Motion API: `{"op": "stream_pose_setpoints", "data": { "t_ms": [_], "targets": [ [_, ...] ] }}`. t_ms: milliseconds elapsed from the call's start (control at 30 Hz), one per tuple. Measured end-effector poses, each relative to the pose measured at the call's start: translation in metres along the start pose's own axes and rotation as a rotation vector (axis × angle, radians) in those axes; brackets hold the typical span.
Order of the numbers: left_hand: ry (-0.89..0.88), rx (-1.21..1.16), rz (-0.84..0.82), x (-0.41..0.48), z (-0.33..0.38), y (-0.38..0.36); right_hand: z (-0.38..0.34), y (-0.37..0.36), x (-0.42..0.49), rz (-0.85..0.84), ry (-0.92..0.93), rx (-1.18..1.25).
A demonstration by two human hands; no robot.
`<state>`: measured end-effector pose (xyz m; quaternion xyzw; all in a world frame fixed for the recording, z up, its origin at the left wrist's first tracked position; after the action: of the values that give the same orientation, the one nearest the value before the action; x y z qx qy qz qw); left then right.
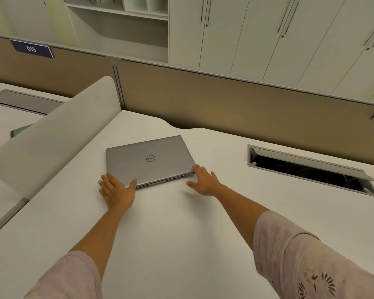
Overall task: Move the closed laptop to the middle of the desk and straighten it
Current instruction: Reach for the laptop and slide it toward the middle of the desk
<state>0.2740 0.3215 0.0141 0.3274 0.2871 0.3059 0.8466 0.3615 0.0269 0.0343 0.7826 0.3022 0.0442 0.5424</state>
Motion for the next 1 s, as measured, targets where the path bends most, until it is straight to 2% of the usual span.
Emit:
{"op": "stream_pose_setpoints", "data": {
  "t_ms": [100,233,467,567,700,833,1000],
  "targets": [
    [0.098,-0.102,-0.042,0.01,-0.003,-0.003,-0.006,0.0,0.015,0.021,-0.019,0.189],
    [0.208,-0.141,-0.02,0.02,-0.002,-0.003,-0.006,0.004,0.028,0.147,-0.046,0.488],
    [0.426,-0.239,0.036,0.024,0.001,0.003,0.008,-0.009,0.036,0.348,-0.233,0.926],
    [0.516,-0.319,0.041,0.029,-0.003,0.009,0.018,-0.009,0.037,0.368,-0.329,1.107],
    [0.574,-0.368,-0.004,0.036,-0.007,0.015,0.03,-0.007,0.041,0.288,-0.351,1.152],
    [0.588,-0.256,-0.088,0.033,-0.013,0.01,0.041,0.005,0.043,0.318,-0.359,1.046],
    [0.447,-0.174,-0.135,0.032,-0.017,0.003,0.058,0.024,0.043,0.313,-0.392,0.886]
  ]
}}
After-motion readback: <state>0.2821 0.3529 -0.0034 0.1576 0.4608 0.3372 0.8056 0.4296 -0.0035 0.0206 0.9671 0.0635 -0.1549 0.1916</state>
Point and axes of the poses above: each hand's wrist, its own x-axis towards the middle knuckle, its own y-axis out of the back of the hand, z = x × y, the point moved 10 cm from there along x, towards the middle knuckle, and after that the axes turned 12 degrees about y, right-handed, at the moved point
